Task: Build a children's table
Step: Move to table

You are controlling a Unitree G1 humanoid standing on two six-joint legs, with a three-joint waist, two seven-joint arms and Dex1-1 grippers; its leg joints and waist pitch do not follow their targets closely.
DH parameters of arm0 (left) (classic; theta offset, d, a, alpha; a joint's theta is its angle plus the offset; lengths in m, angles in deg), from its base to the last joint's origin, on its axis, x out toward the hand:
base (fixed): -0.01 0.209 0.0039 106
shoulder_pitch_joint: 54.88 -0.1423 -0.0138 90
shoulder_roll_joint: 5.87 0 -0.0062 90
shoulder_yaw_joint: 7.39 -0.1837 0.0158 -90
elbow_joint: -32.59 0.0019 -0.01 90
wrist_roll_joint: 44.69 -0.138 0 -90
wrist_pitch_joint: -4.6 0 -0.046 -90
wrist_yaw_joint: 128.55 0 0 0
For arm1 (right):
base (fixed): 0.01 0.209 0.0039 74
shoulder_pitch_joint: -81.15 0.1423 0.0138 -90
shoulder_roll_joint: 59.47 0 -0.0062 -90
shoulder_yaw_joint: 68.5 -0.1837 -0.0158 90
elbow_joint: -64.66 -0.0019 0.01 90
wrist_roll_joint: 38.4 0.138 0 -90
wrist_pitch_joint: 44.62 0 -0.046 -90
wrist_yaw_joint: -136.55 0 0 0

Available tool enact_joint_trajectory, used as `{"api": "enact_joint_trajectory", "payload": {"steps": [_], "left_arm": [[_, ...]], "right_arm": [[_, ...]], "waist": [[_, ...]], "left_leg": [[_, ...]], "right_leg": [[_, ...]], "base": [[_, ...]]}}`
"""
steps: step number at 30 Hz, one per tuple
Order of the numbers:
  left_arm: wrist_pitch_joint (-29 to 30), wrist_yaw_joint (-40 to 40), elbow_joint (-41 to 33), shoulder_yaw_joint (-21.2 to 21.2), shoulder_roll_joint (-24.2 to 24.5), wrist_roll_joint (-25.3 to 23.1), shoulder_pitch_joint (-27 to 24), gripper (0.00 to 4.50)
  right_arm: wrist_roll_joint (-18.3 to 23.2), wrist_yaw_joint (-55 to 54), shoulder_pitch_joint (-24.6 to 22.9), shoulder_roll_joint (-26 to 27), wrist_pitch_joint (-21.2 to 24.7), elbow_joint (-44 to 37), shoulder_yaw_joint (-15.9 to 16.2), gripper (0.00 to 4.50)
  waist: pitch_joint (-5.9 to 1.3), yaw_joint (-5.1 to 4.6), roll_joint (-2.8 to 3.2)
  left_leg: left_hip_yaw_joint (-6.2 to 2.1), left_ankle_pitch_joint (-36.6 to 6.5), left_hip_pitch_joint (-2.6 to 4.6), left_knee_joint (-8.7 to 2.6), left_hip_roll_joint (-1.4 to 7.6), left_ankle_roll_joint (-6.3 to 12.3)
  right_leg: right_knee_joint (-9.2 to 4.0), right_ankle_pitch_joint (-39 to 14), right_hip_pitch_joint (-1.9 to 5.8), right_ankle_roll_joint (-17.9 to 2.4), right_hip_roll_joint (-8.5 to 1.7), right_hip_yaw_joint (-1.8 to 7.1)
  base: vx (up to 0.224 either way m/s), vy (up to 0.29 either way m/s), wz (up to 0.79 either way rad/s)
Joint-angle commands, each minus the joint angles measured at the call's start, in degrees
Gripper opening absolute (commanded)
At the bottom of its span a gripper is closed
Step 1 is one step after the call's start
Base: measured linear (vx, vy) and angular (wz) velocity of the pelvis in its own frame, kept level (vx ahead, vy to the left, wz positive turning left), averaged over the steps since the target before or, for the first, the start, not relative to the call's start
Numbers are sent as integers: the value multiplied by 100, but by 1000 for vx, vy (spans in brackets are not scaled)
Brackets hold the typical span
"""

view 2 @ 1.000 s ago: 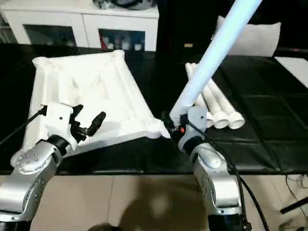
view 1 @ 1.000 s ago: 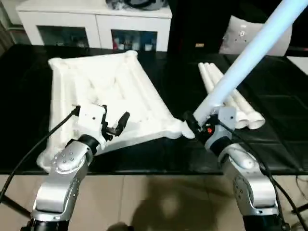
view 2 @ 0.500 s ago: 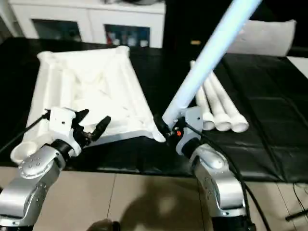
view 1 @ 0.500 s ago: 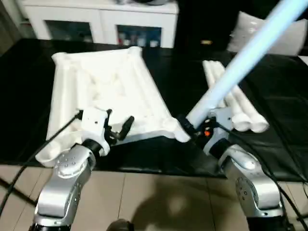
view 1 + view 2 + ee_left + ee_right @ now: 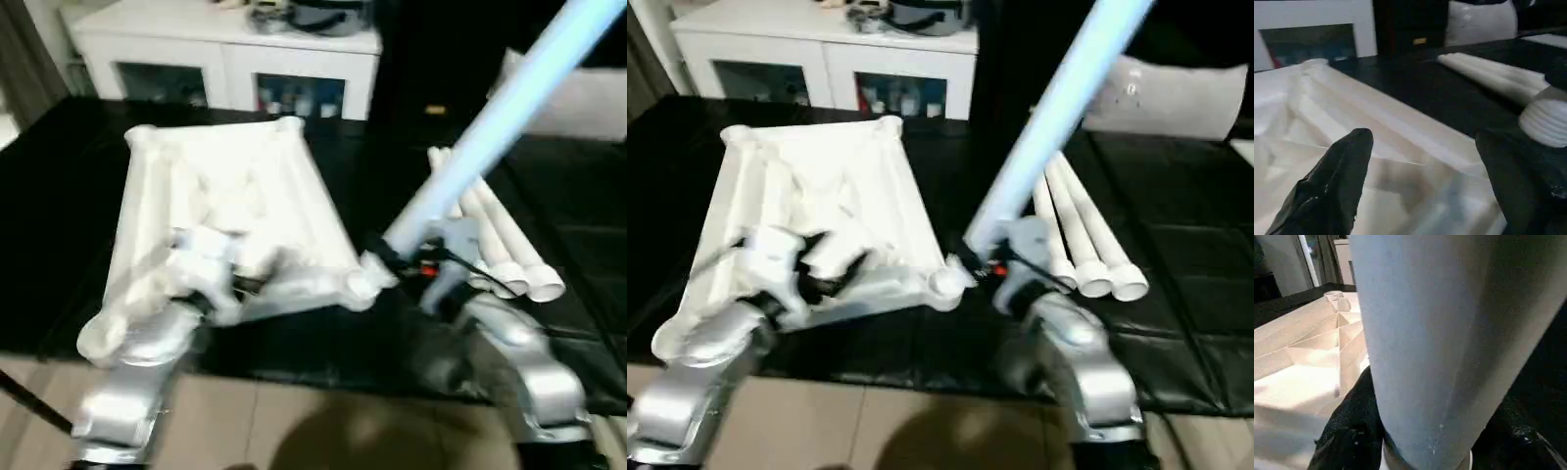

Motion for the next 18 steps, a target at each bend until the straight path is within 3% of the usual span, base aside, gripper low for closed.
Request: {"api": "enact_joint_trajectory", "payload": {"steps": [1,2,3,4,5,6,7,8,9,10,11,12,13,14,15,16,17,18], "left_arm": [[-34,-41,-45,90,66,-13,-1,385],[-37,-52,-51,78,63,-15,-11,385],[-37,-52,-51,78,63,-15,-11,385],[-36,-54,-52,75,63,-16,-11,385],[-36,-72,-58,45,61,-34,-14,385],[28,-168,-85,-7,60,14,-35,385],[40,-181,-87,-12,64,22,-36,385],[158,-305,-110,-67,108,116,-43,385],[160,-307,-110,-67,109,118,-43,385],[163,-383,-123,-103,161,139,-41,385],[159,-447,-128,-125,216,162,-34,385],[240,-554,-129,-140,288,224,-14,385],[309,-671,-124,-136,350,299,10,385],[313,-677,-124,-136,353,302,11,385],[383,-853,-118,-151,461,363,55,385],[400,-923,-116,-167,505,370,73,385],[406,-1079,-107,-236,616,348,112,385],[436,-1294,-115,-318,744,349,147,385]], "right_arm": [[-35,0,56,43,-15,-143,95,189],[-36,-7,53,31,-19,-144,98,189],[-36,-7,53,31,-19,-144,98,189],[-37,-10,54,27,-20,-144,99,189],[-48,-34,64,-2,-30,-145,107,189],[-41,-65,88,-20,-38,-138,85,189],[-39,-68,90,-19,-40,-137,80,189],[-27,-91,120,-5,-62,-134,24,189],[-27,-92,121,-5,-62,-134,23,189],[71,-36,137,16,-35,-152,-25,189],[102,-21,166,13,3,-163,-60,189],[126,-5,212,-4,21,-157,-97,189],[175,22,258,-28,44,-145,-128,189],[177,21,261,-30,47,-145,-131,189],[266,56,311,-77,111,-146,-179,189],[304,85,324,-98,125,-149,-189,189],[316,114,342,-117,96,-119,-194,189],[319,151,361,-138,45,-75,-190,189]], "waist": [[-263,1,22],[-474,-240,191],[-560,-471,125],[-518,-309,95],[-479,-365,19],[-349,-302,-65],[-333,-303,-182],[-317,-281,-342],[-357,27,-515],[-357,27,-515],[-322,35,-473],[-319,-48,-397],[-363,-82,-333],[-363,-82,-333],[-316,-129,-273],[-316,-129,-273],[-275,-171,-233],[-213,-175,-221]], "left_leg": [[-85,550,116,-443,195,613],[-697,516,1136,-430,731,1540],[-1001,1246,1314,-438,930,2232],[-956,2041,1245,-249,942,2640],[-814,2327,1094,-340,953,2685],[-379,1893,744,-475,741,2478],[-215,1530,641,-415,587,2272],[-22,991,492,-261,269,1901],[17,-364,19,268,-289,726],[17,-364,19,268,-289,726],[-148,594,-14,-62,-109,-80],[-127,1006,-18,-177,-95,-305],[-102,1198,68,-175,-59,-367],[-102,1198,68,-175,-59,-367],[-105,566,135,-291,39,-581],[-105,566,135,-291,39,-581],[-109,-221,157,-383,134,-677],[-84,-832,215,-427,164,-651]], "right_leg": [[-499,-658,192,-730,-203,44],[296,-450,-623,-430,-45,-103],[567,-601,-846,-122,-114,-88],[759,-501,-1099,229,-223,23],[889,-91,-1210,524,-321,119],[785,514,-1152,473,-302,178],[488,1026,-1094,225,-364,300],[71,1555,-964,2,-452,437],[-382,518,-297,91,-1121,1136],[-382,518,-297,91,-1121,1136],[-174,1142,-300,18,-878,783],[-29,2167,-368,-19,-568,660],[21,2929,-432,-212,-448,595],[21,2929,-432,-212,-448,595],[-44,2114,-453,-710,-383,506],[-44,2114,-453,-710,-383,506],[-136,824,-447,-1050,-423,475],[-240,-34,-523,-1110,-431,478]], "base": [[190,62,11],[229,38,-3],[229,38,-3],[195,0,3],[134,-1,10],[134,-1,10],[103,-35,0],[64,-92,6],[64,-92,6],[66,-112,-9],[64,-69,-19],[64,-69,-19],[0,0,0],[0,0,0],[0,0,0],[-50,19,-3],[-64,25,1],[-64,25,1]]}}
